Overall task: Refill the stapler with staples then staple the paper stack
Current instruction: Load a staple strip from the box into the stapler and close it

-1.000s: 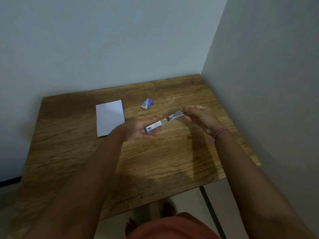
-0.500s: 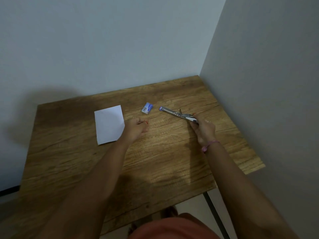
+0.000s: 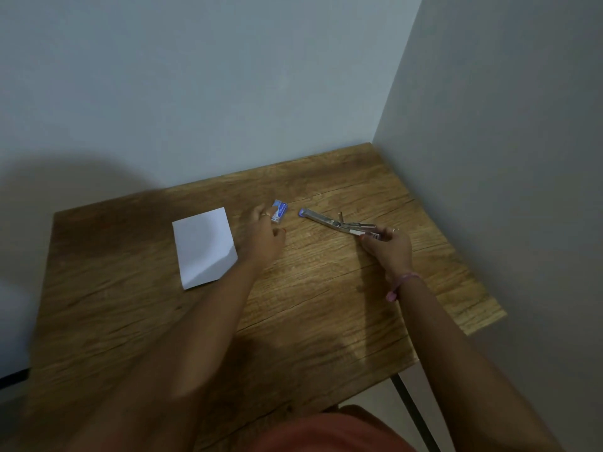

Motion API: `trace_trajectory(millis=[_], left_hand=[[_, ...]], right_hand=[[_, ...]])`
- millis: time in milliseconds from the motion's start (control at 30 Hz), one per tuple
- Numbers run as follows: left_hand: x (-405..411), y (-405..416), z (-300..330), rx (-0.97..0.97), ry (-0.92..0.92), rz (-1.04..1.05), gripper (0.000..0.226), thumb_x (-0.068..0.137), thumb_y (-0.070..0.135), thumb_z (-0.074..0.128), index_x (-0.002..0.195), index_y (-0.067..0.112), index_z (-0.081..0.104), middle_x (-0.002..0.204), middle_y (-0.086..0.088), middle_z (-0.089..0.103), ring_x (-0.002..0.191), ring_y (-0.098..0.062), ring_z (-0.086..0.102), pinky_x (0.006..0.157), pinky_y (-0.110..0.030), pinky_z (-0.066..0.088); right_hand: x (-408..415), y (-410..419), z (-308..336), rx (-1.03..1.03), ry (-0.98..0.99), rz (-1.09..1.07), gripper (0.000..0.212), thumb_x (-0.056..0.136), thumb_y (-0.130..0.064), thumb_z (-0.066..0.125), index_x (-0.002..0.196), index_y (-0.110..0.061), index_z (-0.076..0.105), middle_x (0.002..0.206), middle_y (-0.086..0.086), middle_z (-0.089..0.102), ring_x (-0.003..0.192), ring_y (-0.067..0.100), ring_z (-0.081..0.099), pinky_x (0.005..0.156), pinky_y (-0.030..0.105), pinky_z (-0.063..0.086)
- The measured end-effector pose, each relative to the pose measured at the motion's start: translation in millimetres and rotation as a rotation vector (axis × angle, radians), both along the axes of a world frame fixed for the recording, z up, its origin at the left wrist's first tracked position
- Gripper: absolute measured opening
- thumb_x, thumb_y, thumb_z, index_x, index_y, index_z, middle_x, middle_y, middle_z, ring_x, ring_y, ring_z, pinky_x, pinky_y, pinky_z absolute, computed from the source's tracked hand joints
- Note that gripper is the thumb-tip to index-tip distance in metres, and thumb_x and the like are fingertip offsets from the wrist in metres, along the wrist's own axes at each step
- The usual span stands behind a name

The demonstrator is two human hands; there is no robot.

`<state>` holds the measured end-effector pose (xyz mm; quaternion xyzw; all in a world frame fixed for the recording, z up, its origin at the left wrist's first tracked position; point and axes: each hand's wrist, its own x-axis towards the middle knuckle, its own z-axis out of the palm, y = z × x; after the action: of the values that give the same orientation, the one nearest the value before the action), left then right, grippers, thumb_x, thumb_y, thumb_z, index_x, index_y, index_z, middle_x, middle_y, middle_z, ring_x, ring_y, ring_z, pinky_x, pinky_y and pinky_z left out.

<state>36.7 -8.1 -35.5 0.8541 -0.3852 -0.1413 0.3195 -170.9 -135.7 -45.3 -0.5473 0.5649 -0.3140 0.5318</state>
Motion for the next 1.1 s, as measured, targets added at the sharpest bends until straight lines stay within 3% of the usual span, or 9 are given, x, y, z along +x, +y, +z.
trace_trajectory(millis=[100,200,267,367,433,567,667,867,1100], left_hand=[[4.2,-2.7,0.0,0.081,-0.029,-0.119,0.058,0.093,0.018,0.054,0.146,0.007,0.033,0.158,-0.01,0.019,0.142,-0.027,0.023,0.108,-0.028,0.024],[7.0,-1.7,-2.4,0.196,-0.094,-0.231,0.055,0.095,0.027,0.051,0.144,0.007,0.037,0.159,-0.014,0.015,0.145,-0.031,0.014,0.114,-0.04,0.02],[6.4,0.4,-3.7,0.231,-0.14,-0.257,0.05,0.096,0.031,0.05,0.139,0.006,0.044,0.159,-0.014,0.016,0.145,-0.031,0.016,0.114,-0.04,0.021],[0.7,4.3,-4.9,0.207,-0.18,-0.251,0.044,0.097,0.031,0.048,0.135,0.007,0.051,0.156,-0.015,0.022,0.142,-0.03,0.021,0.112,-0.04,0.024],[-4.9,8.4,-5.4,0.19,-0.19,-0.212,0.041,0.097,0.03,0.048,0.131,0.009,0.055,0.152,-0.013,0.03,0.137,-0.03,0.027,0.109,-0.041,0.031],[-16.7,18.8,-8.0,0.092,-0.195,-0.111,0.031,0.096,0.026,0.05,0.118,0.012,0.067,0.137,-0.008,0.05,0.126,-0.025,0.041,0.097,-0.038,0.042],[-25.4,27.8,-11.9,0.062,-0.203,-0.08,0.03,0.096,0.026,0.051,0.118,0.014,0.068,0.136,-0.007,0.053,0.125,-0.023,0.043,0.1,-0.034,0.039],[-41.9,48.7,-16.8,-0.053,-0.168,-0.082,0.023,0.095,0.016,0.053,0.114,0.012,0.067,0.133,-0.008,0.055,0.122,-0.023,0.044,0.098,-0.033,0.039],[-60.5,73.4,-16.7,-0.136,-0.14,-0.06,0.019,0.092,0.011,0.056,0.108,0.012,0.067,0.127,-0.007,0.059,0.118,-0.024,0.048,0.094,-0.025,0.034]], right_hand=[[0.0,0.6,3.0,0.017,-0.029,-0.011,0.026,0.074,0.001,0.076,0.095,-0.01,0.065,0.098,0.01,0.067,0.079,0.012,0.065,0.062,0.021,0.058],[-0.3,0.8,1.6,-0.06,0.034,0.005,0.028,0.073,-0.006,0.08,0.094,-0.016,0.066,0.097,0.007,0.069,0.076,0.009,0.066,0.054,0.018,0.056],[0.1,1.5,0.0,-0.117,0.091,0.013,0.027,0.073,-0.012,0.081,0.095,-0.017,0.067,0.098,0.005,0.069,0.078,0.009,0.066,0.058,0.023,0.058],[2.4,2.2,-2.7,-0.172,0.196,0.035,0.032,0.073,-0.02,0.081,0.102,-0.016,0.069,0.1,0.002,0.068,0.093,0.018,0.067,0.08,0.04,0.058],[3.2,3.6,-2.9,-0.215,0.239,0.039,0.032,0.074,-0.023,0.08,0.103,-0.016,0.07,0.104,0.004,0.069,0.097,0.018,0.065,0.087,0.039,0.054],[1.1,5.3,-1.1,-0.264,0.282,0.058,0.032,0.074,-0.025,0.08,0.102,-0.012,0.07,0.105,0.006,0.07,0.092,0.014,0.062,0.087,0.03,0.05],[0.0,6.3,1.2,-0.248,0.282,0.072,0.032,0.075,-0.023,0.079,0.103,-0.011,0.07,0.103,0.008,0.071,0.092,0.019,0.066,0.088,0.036,0.053],[-2.1,7.0,2.7,-0.262,0.306,0.094,0.029,0.075,-0.025,0.079,0.1,-0.015,0.069,0.096,0.005,0.071,0.073,0.01,0.062,0.077,0.03,0.054],[-7.1,8.2,2.9,-0.203,0.249,0.144,0.035,0.074,-0.024,0.079,0.106,-0.017,0.067,0.102,0.002,0.069,0.086,0.02,0.069,0.084,0.042,0.056]])
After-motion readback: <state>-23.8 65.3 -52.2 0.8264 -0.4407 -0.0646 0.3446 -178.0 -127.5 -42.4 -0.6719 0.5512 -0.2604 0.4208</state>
